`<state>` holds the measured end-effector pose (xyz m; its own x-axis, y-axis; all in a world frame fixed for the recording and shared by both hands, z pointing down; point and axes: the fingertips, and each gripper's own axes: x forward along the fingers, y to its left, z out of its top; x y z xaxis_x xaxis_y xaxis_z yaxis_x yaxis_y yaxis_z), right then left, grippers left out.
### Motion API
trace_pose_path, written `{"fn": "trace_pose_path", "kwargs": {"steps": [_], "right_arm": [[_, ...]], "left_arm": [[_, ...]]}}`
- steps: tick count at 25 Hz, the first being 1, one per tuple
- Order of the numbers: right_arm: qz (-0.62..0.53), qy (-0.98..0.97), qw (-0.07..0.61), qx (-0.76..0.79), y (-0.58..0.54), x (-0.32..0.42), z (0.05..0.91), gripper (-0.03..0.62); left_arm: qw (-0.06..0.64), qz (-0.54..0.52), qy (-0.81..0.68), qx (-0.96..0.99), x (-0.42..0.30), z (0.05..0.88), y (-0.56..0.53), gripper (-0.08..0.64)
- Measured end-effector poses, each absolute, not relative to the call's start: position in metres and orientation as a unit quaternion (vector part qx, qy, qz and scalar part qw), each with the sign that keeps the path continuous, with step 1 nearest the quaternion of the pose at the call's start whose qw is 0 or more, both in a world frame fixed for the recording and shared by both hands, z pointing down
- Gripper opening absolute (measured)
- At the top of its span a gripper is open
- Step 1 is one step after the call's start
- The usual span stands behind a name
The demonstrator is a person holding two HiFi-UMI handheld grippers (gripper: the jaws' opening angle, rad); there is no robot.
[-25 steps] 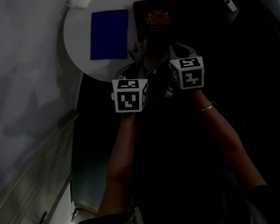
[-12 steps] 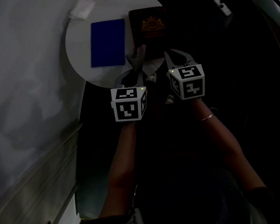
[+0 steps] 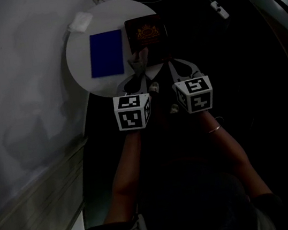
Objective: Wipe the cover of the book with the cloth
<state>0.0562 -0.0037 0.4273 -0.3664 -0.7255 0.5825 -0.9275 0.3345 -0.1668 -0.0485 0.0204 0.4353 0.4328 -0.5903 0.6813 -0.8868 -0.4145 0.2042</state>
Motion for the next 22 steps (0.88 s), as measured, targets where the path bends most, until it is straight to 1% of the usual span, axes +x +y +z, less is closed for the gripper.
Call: {"fn": "trace_pose_path", "kwargs": {"steps": [22], "right_arm": [[0.179,-0.812,0.129,0.540,0.053,0.090,0.342,0.028]], "left_arm": [[0.208,0.202,-0.480,0.828,-0.020,0.366,0.049,0.034]]}}
